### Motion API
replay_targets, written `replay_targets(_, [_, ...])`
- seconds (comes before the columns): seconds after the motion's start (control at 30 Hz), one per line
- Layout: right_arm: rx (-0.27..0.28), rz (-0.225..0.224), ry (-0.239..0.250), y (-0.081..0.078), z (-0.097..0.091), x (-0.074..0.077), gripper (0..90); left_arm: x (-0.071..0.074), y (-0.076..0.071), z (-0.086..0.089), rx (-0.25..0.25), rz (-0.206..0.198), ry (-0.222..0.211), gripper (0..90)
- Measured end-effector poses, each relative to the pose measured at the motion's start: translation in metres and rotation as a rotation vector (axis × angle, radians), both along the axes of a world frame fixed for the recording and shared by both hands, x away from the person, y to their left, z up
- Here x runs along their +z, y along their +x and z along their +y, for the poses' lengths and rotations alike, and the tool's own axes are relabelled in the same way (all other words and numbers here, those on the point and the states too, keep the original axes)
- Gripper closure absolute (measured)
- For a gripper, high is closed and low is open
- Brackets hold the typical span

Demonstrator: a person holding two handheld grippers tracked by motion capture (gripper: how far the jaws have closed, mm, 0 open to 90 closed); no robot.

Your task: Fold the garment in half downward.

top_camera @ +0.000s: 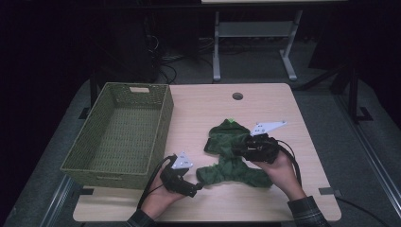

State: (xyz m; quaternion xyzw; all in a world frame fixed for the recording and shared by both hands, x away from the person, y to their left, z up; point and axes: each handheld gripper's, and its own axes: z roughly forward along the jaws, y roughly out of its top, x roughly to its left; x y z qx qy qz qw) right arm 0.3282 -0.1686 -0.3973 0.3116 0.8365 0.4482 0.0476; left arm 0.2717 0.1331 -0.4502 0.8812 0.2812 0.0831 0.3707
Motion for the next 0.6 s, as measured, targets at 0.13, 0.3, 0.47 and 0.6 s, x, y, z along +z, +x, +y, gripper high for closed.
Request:
replay_targets(0.13, [0.029, -0.004, -0.001, -0.004, 0.011, 0.002, 71.3, -0.010, -0.007, 0.001, -0.015, 0.005, 0.033, 12.7])
replay_targets(0.3, [0.062, 0.007, 0.020, -0.012, 0.028, 0.002, 73.5, -0.017, -0.012, -0.002, -0.036, 0.015, 0.065, 12.7])
replay_targets(0.47, [0.109, 0.006, 0.004, -0.020, 0.047, -0.002, 76.1, -0.022, -0.014, -0.002, -0.036, -0.039, 0.061, 12.6])
replay_targets(0.6, [0.149, 0.010, -0.007, -0.026, 0.063, -0.006, 77.3, -0.027, -0.014, 0.003, -0.053, -0.067, 0.015, 12.5])
